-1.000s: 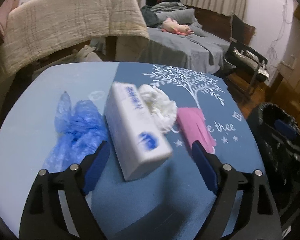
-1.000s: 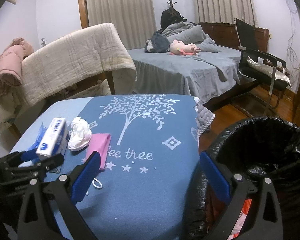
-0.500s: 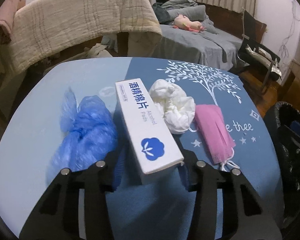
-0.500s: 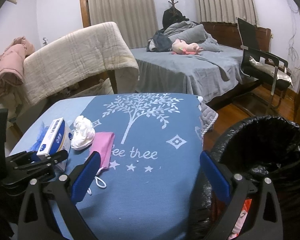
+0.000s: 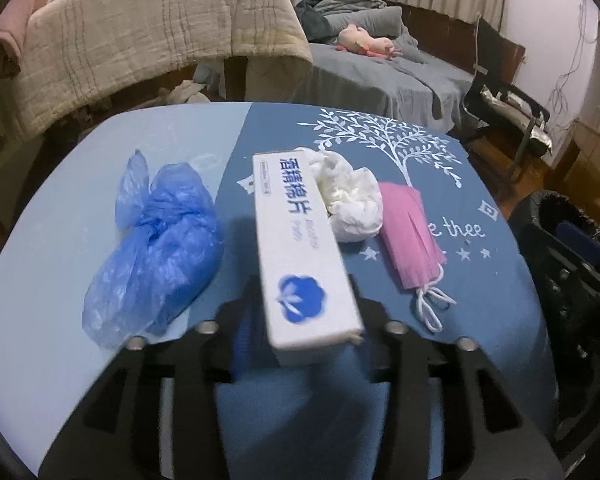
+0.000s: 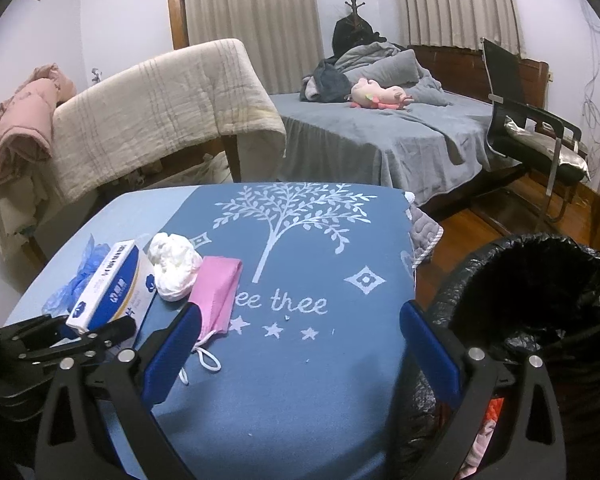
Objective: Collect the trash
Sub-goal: 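Close the right tool on the pink face mask while the left tool lifts the box, then carry the alcohol pads box and pink mask over the black bin and open both tools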
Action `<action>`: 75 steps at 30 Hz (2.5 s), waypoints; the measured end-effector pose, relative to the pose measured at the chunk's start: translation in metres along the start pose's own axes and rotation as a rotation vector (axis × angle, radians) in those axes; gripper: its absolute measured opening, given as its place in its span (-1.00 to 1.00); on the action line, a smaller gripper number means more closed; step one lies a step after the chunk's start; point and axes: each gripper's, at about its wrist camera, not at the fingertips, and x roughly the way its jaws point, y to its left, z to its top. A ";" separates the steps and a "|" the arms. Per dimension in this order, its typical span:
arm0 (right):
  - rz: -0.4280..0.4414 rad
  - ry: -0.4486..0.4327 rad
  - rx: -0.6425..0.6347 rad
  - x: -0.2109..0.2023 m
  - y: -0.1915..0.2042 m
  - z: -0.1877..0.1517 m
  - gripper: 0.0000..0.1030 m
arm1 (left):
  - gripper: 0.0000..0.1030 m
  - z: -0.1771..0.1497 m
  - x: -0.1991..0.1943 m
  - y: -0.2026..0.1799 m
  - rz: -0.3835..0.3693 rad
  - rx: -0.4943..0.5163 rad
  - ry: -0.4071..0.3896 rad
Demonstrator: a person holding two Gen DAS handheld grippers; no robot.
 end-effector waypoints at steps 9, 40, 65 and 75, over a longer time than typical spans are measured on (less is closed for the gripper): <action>0.011 0.007 0.000 0.002 0.003 0.000 0.89 | -0.42 0.004 0.000 0.006 -0.015 -0.014 -0.029; 0.157 0.171 -0.047 0.033 0.045 -0.002 -0.78 | -0.42 -0.005 -0.038 0.013 0.035 0.008 -0.112; 0.047 -0.037 0.013 -0.108 -0.031 0.018 -0.78 | -0.42 -0.004 -0.108 -0.083 -0.085 0.091 -0.206; -0.053 -0.056 0.071 -0.142 -0.086 0.002 -0.78 | -0.42 -0.011 -0.117 -0.147 -0.181 0.176 -0.212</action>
